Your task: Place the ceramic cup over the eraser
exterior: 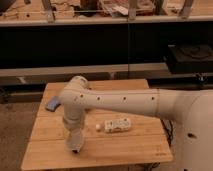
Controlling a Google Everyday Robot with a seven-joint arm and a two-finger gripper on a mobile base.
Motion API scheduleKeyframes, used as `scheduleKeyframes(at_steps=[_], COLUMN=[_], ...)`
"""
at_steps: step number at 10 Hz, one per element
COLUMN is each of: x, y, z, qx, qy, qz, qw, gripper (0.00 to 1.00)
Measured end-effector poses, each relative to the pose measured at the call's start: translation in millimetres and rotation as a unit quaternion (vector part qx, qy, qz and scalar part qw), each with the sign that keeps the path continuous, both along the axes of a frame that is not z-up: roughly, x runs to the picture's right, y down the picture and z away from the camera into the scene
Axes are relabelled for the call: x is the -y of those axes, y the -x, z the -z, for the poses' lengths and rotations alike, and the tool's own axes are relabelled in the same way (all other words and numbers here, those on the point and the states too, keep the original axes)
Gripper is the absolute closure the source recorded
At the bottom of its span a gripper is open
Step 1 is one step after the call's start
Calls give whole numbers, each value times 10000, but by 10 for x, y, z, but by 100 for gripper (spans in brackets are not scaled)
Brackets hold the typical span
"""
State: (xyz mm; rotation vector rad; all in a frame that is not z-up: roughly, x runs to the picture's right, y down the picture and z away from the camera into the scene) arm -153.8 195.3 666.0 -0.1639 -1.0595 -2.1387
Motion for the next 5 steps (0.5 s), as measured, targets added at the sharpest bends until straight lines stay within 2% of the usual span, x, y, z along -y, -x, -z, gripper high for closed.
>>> scheduleKeyframes(at_steps=[1,3,5], x=[-1,-5,-7], y=[3,1,0], z=[-4,-11,-20], qx=[3,4,2], qy=[1,5,9], qz=[-5,-12,-22], qw=[10000,10000,10000], gripper=[52,34,29])
